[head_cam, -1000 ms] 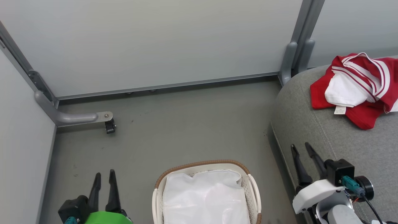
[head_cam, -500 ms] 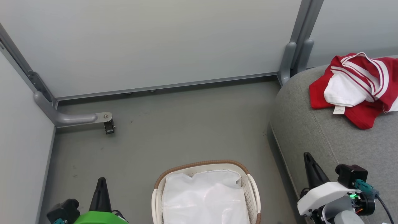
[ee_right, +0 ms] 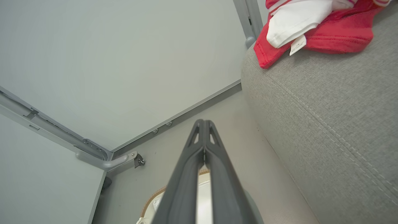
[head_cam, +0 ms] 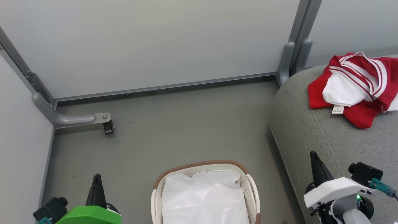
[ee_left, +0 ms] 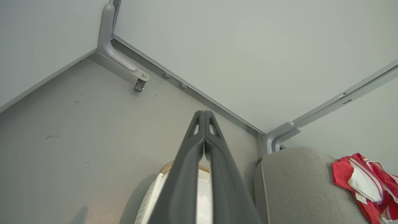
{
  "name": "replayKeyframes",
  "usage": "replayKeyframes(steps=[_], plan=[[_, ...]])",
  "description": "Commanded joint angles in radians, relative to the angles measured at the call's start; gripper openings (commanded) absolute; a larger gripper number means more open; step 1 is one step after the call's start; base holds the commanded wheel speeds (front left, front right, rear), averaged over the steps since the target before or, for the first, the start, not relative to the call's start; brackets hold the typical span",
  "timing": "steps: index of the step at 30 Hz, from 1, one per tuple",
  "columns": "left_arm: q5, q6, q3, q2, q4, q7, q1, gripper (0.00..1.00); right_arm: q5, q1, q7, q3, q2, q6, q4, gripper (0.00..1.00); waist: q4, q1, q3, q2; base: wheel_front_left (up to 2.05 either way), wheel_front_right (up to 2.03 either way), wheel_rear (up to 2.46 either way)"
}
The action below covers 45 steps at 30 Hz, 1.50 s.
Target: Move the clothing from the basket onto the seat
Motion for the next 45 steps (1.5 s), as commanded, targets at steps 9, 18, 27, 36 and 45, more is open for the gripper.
replayKeyframes(steps=[9,18,27,36,45], plan=[[-0.135,-0.017,0.027,0.002,-0.021,0.038,-0.046,0.0,0.16,-0.014,0.038,-0.021,-0.006,0.0,-0.03,0.0,-0.003,0.0,-0.001,0.0,0.0,0.0,0.0],[-0.236,-0.026,0.044,0.002,-0.027,0.069,-0.059,0.0,0.279,-0.015,0.068,-0.034,-0.007,0.0,-0.041,0.0,-0.007,0.0,-0.001,0.0,0.0,0.0,0.0],[-0.329,-0.034,0.058,0.003,-0.031,0.097,-0.071,0.0,0.39,-0.015,0.097,-0.046,-0.008,-0.001,-0.05,0.0,-0.01,0.0,-0.002,0.0,0.0,0.0,0.0],[-0.414,-0.042,0.072,0.003,-0.035,0.123,-0.081,0.0,0.49,-0.015,0.122,-0.058,-0.009,-0.001,-0.059,0.0,-0.013,0.0,-0.002,0.0,0.0,0.0,0.0],[-0.493,-0.05,0.085,0.003,-0.038,0.147,-0.09,0.0,0.584,-0.016,0.146,-0.069,-0.01,-0.001,-0.067,0.0,-0.016,0.0,-0.003,0.0,0.0,0.0,0.0]])
